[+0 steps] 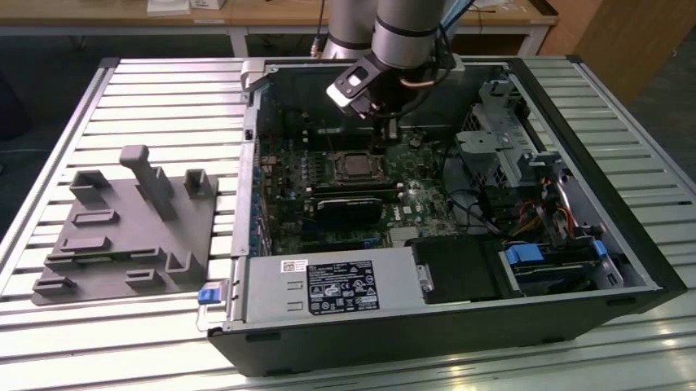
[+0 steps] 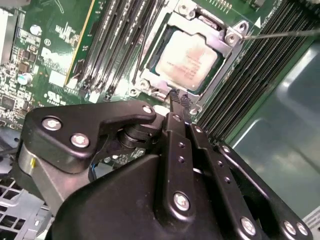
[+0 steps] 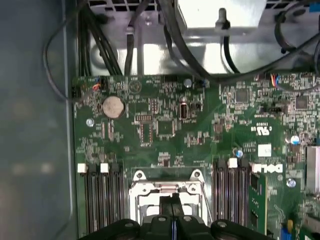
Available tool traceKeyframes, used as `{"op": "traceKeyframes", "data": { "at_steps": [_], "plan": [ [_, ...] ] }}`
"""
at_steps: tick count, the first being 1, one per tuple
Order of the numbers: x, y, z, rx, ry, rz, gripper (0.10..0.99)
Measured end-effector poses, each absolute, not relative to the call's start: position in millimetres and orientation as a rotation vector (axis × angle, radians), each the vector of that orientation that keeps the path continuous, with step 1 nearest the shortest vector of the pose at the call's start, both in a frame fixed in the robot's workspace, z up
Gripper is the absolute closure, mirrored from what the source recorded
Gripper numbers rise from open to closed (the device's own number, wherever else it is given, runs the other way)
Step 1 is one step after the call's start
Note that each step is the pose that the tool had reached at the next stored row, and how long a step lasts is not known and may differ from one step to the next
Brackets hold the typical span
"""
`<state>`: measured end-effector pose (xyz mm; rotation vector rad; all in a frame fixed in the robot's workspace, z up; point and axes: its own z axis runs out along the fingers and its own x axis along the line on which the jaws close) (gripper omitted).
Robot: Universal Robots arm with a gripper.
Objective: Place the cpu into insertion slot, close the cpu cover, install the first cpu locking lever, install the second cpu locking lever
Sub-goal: 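Close the cpu cover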
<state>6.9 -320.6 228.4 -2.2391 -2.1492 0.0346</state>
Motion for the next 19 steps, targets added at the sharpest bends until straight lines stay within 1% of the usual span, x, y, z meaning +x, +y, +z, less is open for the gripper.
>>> {"op": "traceKeyframes", "data": {
  "at_steps": [4, 5, 19],
  "plan": [
    [-6, -321, 228, -2.249, -2.159, 0.012, 0.98],
    [-20, -321, 225, -2.255, -2.165, -0.006, 0.98],
    [-26, -321, 221, -2.242, -2.175, -0.015, 0.98]
  ]
}}
